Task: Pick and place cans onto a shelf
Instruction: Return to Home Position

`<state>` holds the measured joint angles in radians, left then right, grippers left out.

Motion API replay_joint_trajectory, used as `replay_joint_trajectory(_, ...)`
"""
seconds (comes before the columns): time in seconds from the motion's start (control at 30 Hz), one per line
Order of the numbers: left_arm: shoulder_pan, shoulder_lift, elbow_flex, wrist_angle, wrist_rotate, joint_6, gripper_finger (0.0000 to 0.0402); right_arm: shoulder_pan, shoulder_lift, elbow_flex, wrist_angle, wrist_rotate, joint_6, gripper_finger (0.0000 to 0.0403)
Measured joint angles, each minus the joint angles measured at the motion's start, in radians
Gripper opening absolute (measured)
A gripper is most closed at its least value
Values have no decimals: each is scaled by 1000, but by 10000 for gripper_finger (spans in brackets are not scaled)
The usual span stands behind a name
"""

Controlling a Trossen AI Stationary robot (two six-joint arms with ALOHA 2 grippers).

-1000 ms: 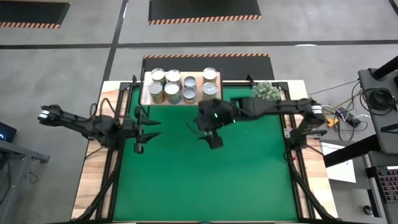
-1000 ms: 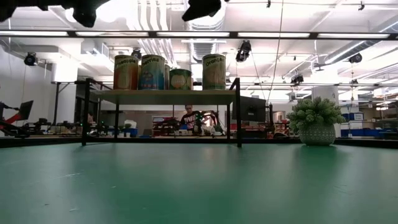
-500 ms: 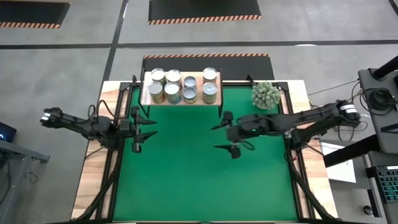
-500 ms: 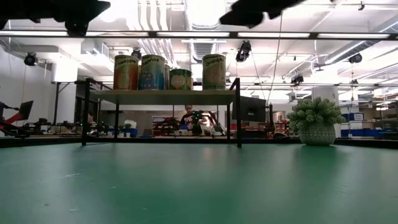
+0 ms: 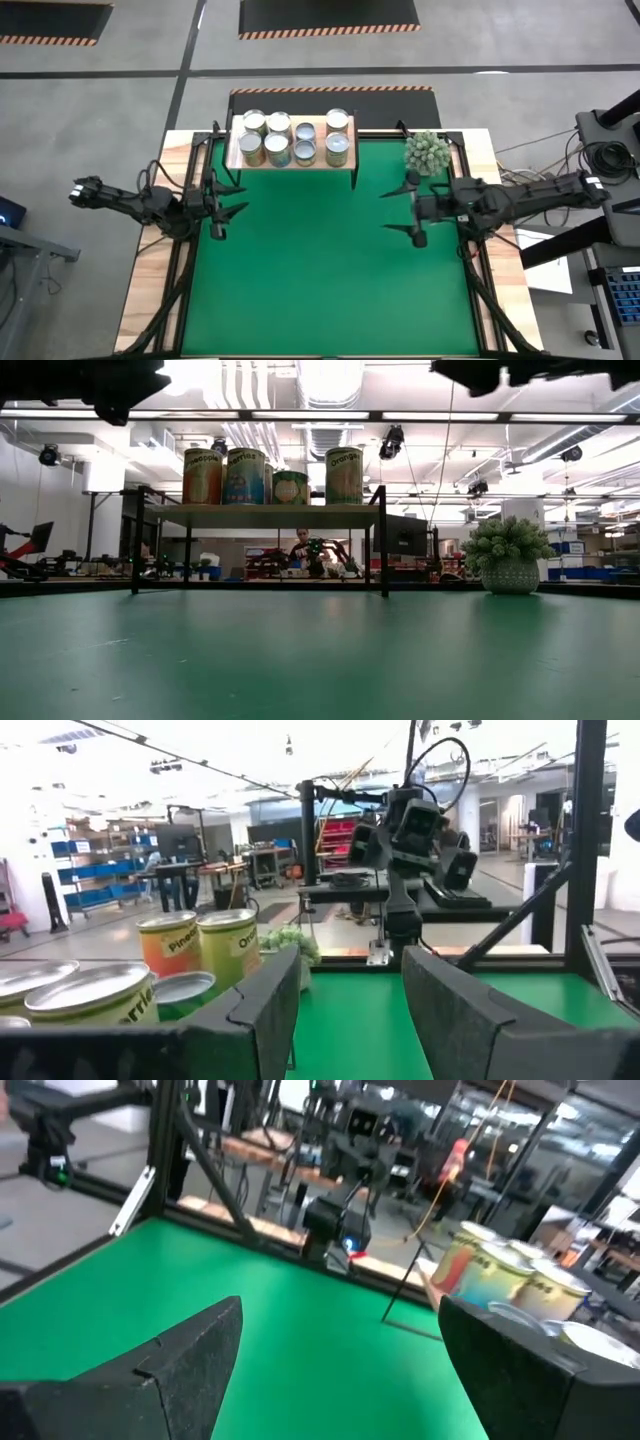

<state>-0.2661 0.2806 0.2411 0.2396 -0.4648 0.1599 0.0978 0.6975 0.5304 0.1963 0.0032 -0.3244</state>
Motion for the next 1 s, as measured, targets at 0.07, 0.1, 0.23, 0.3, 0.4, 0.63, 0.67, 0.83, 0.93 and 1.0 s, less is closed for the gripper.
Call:
replay_joint_trajectory(0.07, 0, -1, -4, -15, 0, -3, 160, 0, -69, -40, -3, 0, 5, 325)
replay_joint_trajectory(0.1, 0, -1, -6, -25, 0, -4, 160, 0, -101, -57, -4, 0, 11, 325)
replay_joint_trajectory(0.23, 1, -1, -17, -33, 0, -5, 160, 0, -219, -125, -4, 20, 18, 325)
replay_joint_trajectory(0.3, 1, -1, -26, -33, 0, -6, 160, 0, -268, -156, -4, 63, 18, 325)
replay_joint_trajectory(0.4, 1, -2, -44, -31, 0, -11, 158, 0, -341, -207, -5, 145, 11, 325)
replay_joint_trajectory(0.63, 1, -9, -94, -30, 0, -38, 111, 0, -497, -297, -33, 236, -14, 325)
replay_joint_trajectory(0.67, 1, -9, -99, -31, 0, -38, 100, 0, -517, -305, -44, 251, -14, 325)
replay_joint_trajectory(0.83, 3, -10, -141, 54, 0, -27, 45, 0, -624, -320, -115, 266, -8, 325)
replay_joint_trajectory(0.93, 15, -10, -182, 174, 2, 11, 17, 0, -685, -325, -175, 267, -8, 325)
replay_joint_trajectory(1.0, 34, -12, -208, 260, 2, 38, 5, 0, -696, -325, -197, 267, -8, 325)
